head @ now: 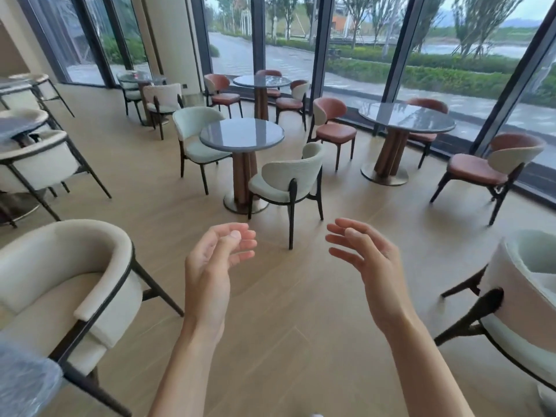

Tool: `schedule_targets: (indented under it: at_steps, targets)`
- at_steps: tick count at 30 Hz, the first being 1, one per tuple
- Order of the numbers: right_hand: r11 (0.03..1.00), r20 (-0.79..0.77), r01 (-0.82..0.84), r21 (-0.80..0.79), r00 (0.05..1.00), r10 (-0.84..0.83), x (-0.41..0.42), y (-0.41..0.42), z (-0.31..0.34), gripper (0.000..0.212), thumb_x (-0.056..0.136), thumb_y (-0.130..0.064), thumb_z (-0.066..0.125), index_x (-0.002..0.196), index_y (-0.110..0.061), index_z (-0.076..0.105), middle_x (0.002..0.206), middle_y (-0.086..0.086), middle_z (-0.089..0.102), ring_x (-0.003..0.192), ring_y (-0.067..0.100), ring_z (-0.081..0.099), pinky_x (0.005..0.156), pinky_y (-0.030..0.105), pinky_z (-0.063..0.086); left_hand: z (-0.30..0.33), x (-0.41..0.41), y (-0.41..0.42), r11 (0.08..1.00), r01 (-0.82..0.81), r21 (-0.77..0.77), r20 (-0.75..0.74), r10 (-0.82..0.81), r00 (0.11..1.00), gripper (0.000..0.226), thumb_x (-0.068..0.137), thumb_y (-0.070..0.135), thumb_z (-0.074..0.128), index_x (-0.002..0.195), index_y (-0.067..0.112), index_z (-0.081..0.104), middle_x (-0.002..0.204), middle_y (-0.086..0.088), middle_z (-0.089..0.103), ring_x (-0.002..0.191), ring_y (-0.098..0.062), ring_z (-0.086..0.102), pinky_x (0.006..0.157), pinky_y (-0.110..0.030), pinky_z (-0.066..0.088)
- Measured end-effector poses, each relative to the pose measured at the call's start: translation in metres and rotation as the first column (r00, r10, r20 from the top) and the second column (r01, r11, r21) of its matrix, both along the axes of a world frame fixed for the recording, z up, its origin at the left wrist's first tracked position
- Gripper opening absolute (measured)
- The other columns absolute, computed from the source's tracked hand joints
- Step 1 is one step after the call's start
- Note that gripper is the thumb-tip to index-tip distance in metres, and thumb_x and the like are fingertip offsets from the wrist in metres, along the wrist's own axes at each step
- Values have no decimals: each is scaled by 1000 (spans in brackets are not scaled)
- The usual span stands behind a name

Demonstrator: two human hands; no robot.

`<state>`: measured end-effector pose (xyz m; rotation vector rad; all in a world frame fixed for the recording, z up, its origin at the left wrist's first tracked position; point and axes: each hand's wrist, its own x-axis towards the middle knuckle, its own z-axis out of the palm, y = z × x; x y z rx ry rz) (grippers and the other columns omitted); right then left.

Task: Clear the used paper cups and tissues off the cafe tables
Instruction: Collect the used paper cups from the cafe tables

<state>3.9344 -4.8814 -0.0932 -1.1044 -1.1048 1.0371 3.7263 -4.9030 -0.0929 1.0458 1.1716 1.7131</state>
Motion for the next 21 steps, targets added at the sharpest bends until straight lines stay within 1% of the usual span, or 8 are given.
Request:
schedule_targets:
  at_steps: [6,9,11,13,14,17,18,21]
  targets:
    - [993,-52,-116,14,992,117,-27,154,-11,35,84,-31,59,111,-13,74,108,5,77,104,22,72,95,43,56,-9,-21,126,992,-129,10,-21,129,991,29,86,23,53,98,3,71,101,-13,75,99,-32,70,87,-42,57]
    - [983,-65,-183,34,981,185,-44,244,-2,33,85,-30,59,110,-14,74,107,5,77,103,22,72,95,42,57,-1,-32,202,978,-207,21,-14,207,978,26,85,23,54,95,6,72,100,-11,75,101,-31,70,88,-43,56]
    - [976,-64,-216,43,974,218,-56,300,10,25,92,-24,61,110,-13,74,107,5,77,103,23,71,96,43,57,11,-39,249,971,-237,29,-13,237,971,24,85,23,55,93,9,73,100,-10,75,100,-27,71,91,-43,56]
    - [968,-57,-245,53,967,248,-70,352,19,21,99,-15,57,112,-10,73,107,6,77,104,24,71,97,45,56,22,-47,294,965,-258,46,-13,259,966,24,85,22,55,93,10,73,100,-10,75,101,-27,70,90,-42,56]
    - [964,-55,-261,55,963,264,-77,374,22,22,99,-15,57,113,-10,73,108,6,77,104,24,71,97,45,56,26,-51,315,961,-271,50,-9,272,962,24,86,22,54,93,9,73,100,-11,75,101,-28,70,90,-42,56]
    - [948,-50,-314,49,947,316,-100,434,24,31,89,-27,59,112,-12,73,108,4,77,105,22,71,94,40,56,31,-66,372,950,-306,62,15,306,952,26,86,22,54,96,6,72,102,-13,75,102,-31,70,90,-42,57]
    - [945,-47,-323,44,944,325,-107,450,23,30,90,-27,59,111,-12,73,108,4,77,106,23,71,94,39,56,31,-72,387,948,-313,60,19,312,950,27,85,22,54,96,5,72,102,-13,75,102,-31,70,90,-42,57]
    - [934,-18,-355,31,934,356,-139,506,17,21,98,-17,57,111,-13,73,107,4,77,107,23,71,99,42,55,26,-102,439,941,-333,61,31,332,943,27,85,22,54,96,4,71,102,-12,75,102,-31,70,90,-43,57]
